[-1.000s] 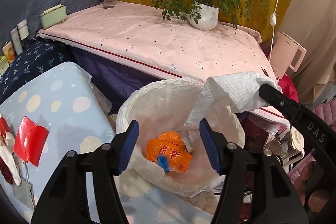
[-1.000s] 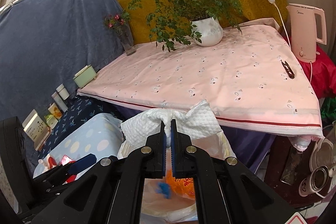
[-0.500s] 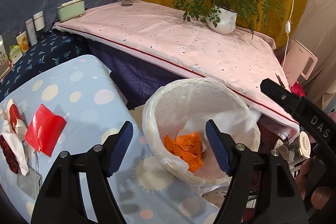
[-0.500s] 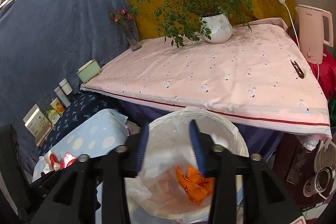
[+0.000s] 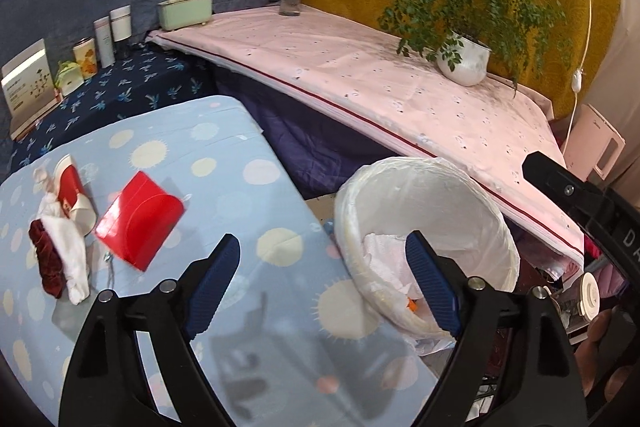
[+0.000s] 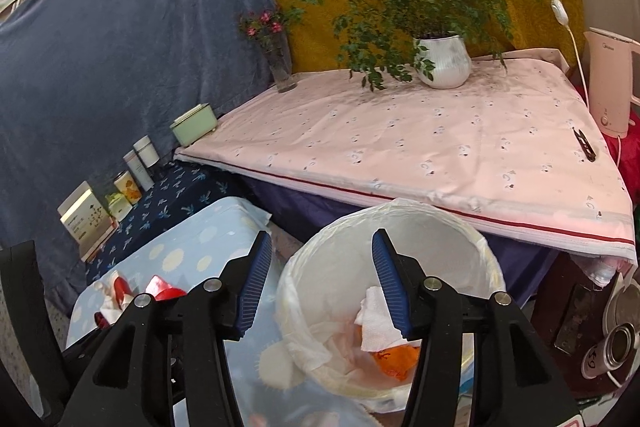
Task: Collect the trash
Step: 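Move both open grippers back over the remaining trash on the table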
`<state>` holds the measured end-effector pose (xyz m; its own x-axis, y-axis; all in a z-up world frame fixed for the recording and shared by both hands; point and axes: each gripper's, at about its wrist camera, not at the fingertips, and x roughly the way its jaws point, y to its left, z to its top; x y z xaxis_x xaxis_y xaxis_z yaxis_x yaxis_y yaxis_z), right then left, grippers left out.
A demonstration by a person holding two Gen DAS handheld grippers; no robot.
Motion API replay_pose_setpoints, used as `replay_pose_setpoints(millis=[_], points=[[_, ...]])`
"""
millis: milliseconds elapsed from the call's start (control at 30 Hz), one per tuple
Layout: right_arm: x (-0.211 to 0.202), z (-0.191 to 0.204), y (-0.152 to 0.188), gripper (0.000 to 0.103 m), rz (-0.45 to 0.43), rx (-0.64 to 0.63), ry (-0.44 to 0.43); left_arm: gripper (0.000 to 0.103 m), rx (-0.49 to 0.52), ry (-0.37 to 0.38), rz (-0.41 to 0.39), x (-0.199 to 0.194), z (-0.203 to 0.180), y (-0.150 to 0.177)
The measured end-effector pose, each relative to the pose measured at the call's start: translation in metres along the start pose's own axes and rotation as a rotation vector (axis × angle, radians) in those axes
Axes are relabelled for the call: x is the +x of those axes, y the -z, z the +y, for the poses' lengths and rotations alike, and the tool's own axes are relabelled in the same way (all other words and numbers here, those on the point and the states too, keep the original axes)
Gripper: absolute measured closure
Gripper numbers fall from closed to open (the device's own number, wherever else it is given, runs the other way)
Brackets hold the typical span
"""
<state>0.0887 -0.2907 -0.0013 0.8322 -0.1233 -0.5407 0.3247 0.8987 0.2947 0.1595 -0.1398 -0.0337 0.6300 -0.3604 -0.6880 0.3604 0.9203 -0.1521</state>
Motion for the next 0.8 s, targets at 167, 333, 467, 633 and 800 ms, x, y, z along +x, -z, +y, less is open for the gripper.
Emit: replay_pose_setpoints(millis=[167, 333, 467, 633, 800], points=[[-0.002, 0.026, 0.008, 0.051, 0.019, -0.038, -0.039, 0.022, -0.054, -0.028, -0.001, -0.011, 0.028, 0.007], [-0.002, 0.053, 0.020, 0.051, 0.043, -0.075, -0.077, 0.022, -0.118, -0.061, -0.003, -0.022, 0.063, 0.016], [0.002, 0.076, 0.030, 0.051, 0.070, -0.102, -0.109, 0.022, -0.165, -0.096, 0.000, -0.030, 0.092, 0.024], [0.006, 0.107, 0.044, 0.051, 0.100, -0.149, -0.146, 0.022, -0.237, -0.145, 0.000, -0.040, 0.134, 0.035], [0.012, 0.134, 0.057, 0.051, 0.132, -0.189, -0.179, 0.021, -0.310, -0.193, 0.005, -0.046, 0.176, 0.045]])
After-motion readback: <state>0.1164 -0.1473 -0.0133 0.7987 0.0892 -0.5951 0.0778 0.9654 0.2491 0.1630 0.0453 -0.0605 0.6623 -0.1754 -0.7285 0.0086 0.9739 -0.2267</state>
